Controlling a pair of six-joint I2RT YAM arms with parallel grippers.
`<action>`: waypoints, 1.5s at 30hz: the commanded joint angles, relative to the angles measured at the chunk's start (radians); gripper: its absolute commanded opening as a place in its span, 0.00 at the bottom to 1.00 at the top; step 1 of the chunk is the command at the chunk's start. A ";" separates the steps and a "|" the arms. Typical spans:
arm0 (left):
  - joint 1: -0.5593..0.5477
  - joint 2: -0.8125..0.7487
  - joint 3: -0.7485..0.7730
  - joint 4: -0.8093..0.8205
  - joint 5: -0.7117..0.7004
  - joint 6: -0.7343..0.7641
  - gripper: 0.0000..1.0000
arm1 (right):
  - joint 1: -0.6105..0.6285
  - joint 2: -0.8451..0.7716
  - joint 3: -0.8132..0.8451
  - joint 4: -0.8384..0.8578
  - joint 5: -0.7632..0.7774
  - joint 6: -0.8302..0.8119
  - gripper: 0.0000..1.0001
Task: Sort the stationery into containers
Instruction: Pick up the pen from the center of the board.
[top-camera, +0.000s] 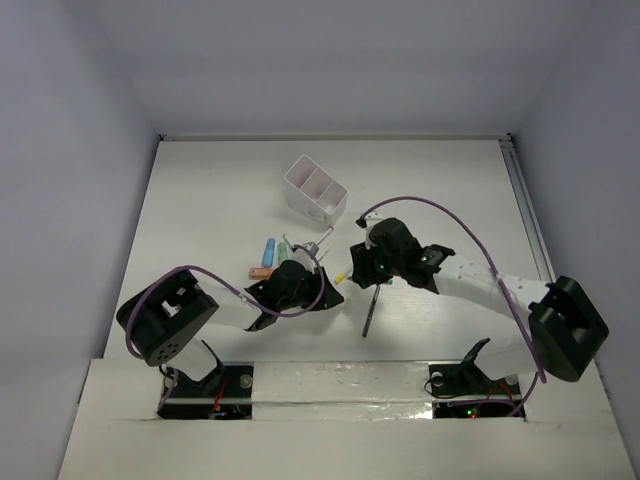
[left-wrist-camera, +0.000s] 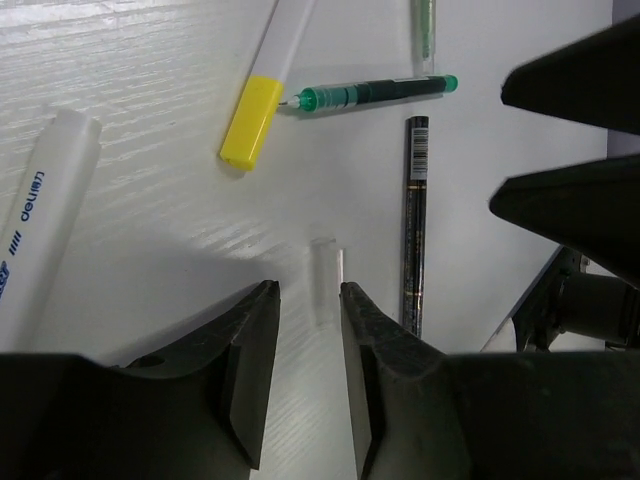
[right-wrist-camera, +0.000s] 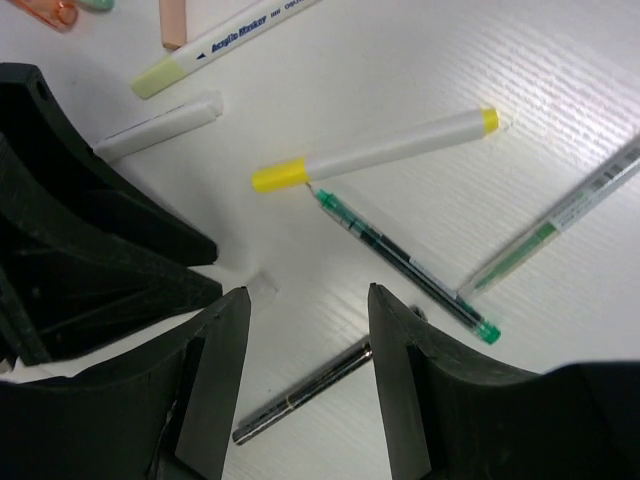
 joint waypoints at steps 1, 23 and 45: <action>-0.007 -0.006 -0.017 0.049 -0.009 0.006 0.30 | 0.003 0.071 0.092 -0.028 0.019 -0.133 0.56; -0.007 -0.368 -0.039 -0.165 -0.097 0.089 0.29 | -0.041 0.346 0.241 -0.135 -0.021 -0.290 0.40; -0.007 -0.465 -0.054 -0.176 -0.114 0.095 0.28 | -0.041 0.354 0.261 -0.201 0.025 -0.326 0.22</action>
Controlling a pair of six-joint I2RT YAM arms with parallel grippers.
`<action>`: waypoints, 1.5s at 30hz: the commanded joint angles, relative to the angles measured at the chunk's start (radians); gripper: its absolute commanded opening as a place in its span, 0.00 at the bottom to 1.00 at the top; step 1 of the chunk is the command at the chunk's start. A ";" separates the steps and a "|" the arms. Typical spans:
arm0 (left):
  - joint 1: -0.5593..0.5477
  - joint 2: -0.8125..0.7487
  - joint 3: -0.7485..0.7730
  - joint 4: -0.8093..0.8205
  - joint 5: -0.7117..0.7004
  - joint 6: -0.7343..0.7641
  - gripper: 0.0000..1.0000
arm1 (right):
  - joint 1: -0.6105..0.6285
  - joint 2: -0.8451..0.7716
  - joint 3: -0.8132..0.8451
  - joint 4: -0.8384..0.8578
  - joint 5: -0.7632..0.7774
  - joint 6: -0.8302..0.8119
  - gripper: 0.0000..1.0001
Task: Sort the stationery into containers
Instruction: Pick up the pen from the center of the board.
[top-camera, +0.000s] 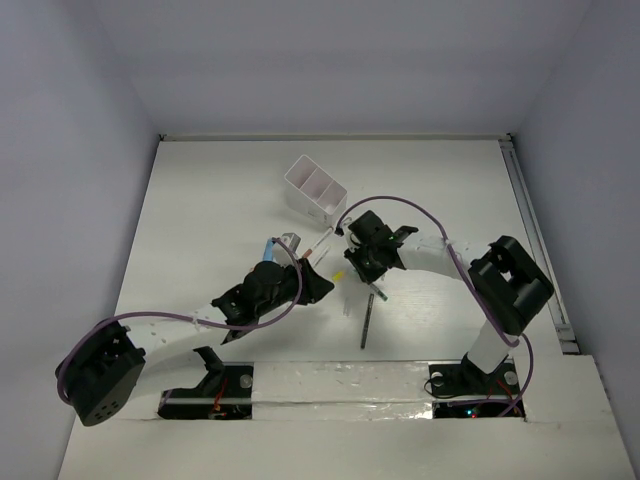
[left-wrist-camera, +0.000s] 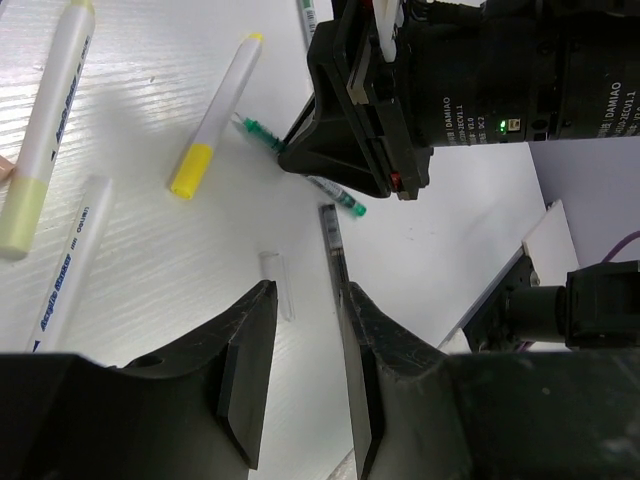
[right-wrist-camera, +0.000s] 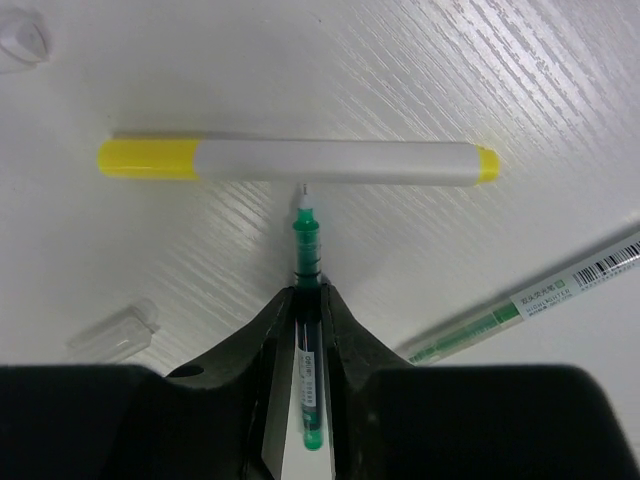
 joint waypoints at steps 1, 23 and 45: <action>-0.007 -0.020 -0.010 0.033 -0.004 0.009 0.28 | -0.006 -0.028 0.031 -0.036 0.020 -0.014 0.22; -0.007 -0.026 -0.053 0.209 0.091 -0.053 0.29 | -0.006 -0.408 -0.073 0.242 0.046 0.338 0.00; -0.007 0.012 -0.090 0.447 -0.012 -0.121 0.45 | 0.012 -0.482 -0.556 1.279 -0.218 0.966 0.00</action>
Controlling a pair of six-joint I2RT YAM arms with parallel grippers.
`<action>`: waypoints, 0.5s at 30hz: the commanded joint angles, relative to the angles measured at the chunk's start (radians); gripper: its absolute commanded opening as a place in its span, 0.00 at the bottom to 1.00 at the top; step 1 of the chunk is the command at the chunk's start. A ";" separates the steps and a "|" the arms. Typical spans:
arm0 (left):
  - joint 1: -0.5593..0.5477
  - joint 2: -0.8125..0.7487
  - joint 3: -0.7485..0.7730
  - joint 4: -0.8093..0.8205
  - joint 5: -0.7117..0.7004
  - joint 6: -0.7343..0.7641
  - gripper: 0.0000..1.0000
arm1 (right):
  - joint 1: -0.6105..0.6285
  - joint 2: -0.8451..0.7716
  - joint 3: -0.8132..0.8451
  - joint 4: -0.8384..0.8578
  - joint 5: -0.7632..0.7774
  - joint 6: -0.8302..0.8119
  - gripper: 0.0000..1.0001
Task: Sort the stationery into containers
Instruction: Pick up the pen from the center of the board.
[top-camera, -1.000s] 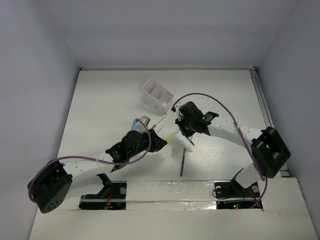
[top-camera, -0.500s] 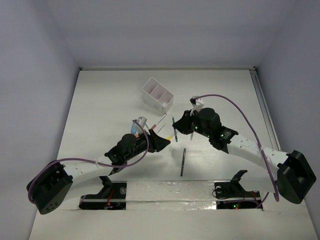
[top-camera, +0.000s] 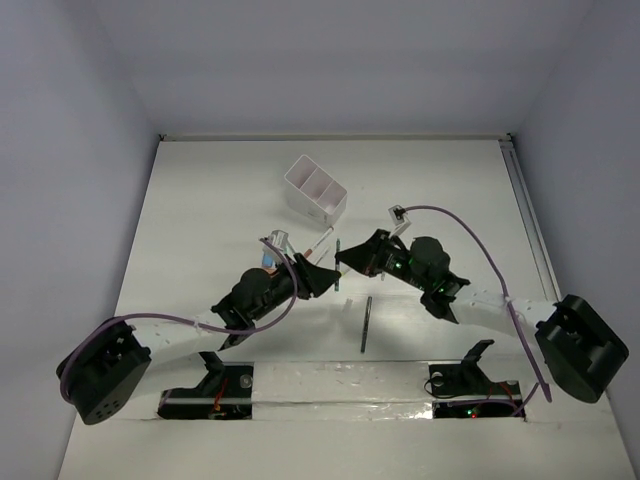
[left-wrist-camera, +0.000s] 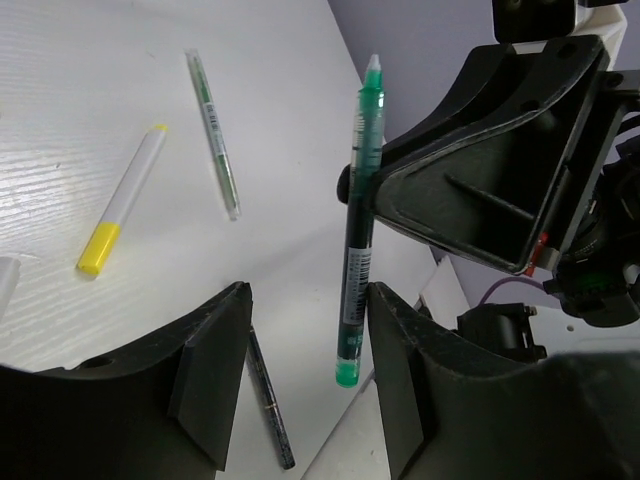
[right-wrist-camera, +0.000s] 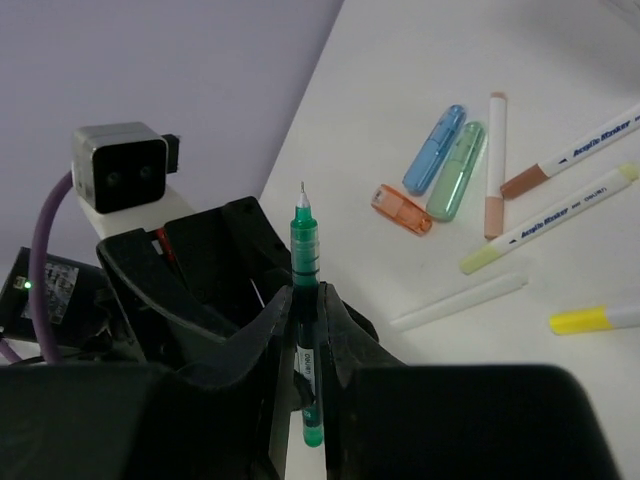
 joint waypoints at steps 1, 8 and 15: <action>-0.007 0.019 0.003 0.088 -0.004 -0.001 0.45 | 0.019 0.023 0.005 0.170 -0.038 0.063 0.00; -0.007 0.030 0.016 0.097 -0.017 0.016 0.34 | 0.030 0.084 -0.025 0.265 -0.053 0.123 0.00; -0.007 0.036 0.018 0.103 -0.001 0.025 0.25 | 0.030 0.150 -0.037 0.354 -0.081 0.175 0.00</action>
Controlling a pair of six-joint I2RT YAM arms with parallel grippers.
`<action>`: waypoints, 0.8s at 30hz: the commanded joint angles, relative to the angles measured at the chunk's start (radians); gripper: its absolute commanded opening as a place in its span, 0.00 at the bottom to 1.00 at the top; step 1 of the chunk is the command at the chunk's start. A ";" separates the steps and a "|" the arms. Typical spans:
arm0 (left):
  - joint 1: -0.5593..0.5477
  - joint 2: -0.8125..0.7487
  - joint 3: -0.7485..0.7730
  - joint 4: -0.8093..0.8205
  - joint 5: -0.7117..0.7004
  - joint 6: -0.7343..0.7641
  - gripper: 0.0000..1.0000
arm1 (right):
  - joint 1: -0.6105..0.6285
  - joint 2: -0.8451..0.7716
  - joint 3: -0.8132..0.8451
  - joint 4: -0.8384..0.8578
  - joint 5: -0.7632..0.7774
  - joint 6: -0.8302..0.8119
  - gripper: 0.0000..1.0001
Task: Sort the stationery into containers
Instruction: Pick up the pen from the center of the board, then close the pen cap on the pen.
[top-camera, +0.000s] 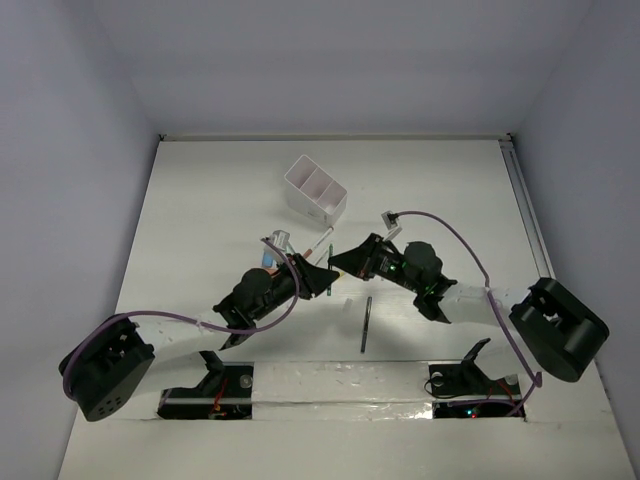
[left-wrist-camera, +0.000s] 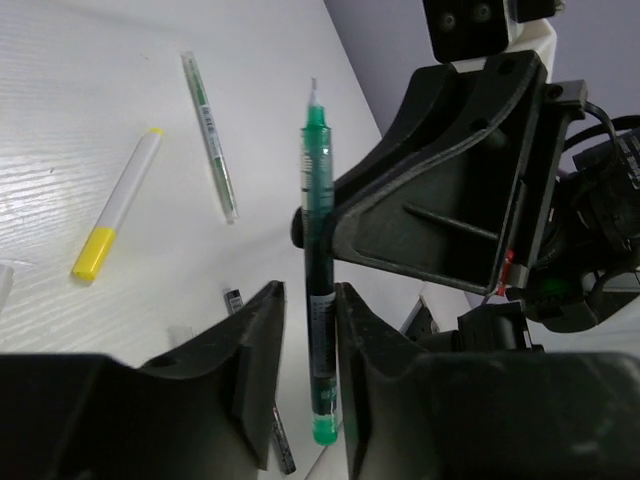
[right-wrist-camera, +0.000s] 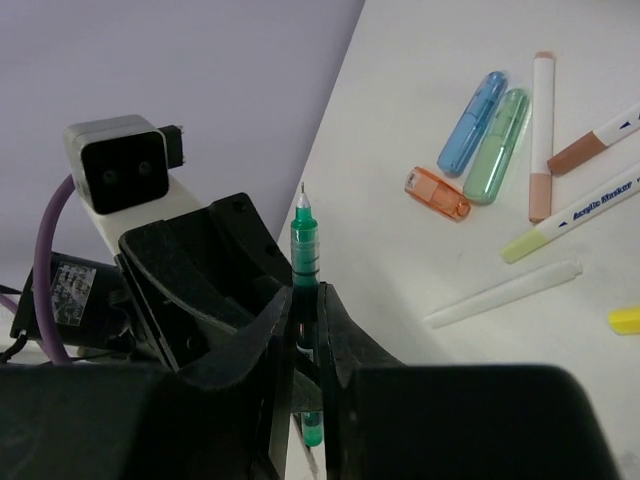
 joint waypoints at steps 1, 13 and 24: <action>-0.002 -0.002 0.019 0.066 0.005 0.021 0.21 | 0.010 0.020 -0.002 0.136 -0.027 0.041 0.00; -0.002 -0.054 0.019 -0.042 0.039 0.051 0.00 | 0.010 -0.083 0.053 -0.055 0.028 -0.067 0.08; -0.002 -0.317 0.056 -0.416 -0.123 0.185 0.00 | 0.010 -0.261 0.215 -0.895 0.098 -0.332 0.00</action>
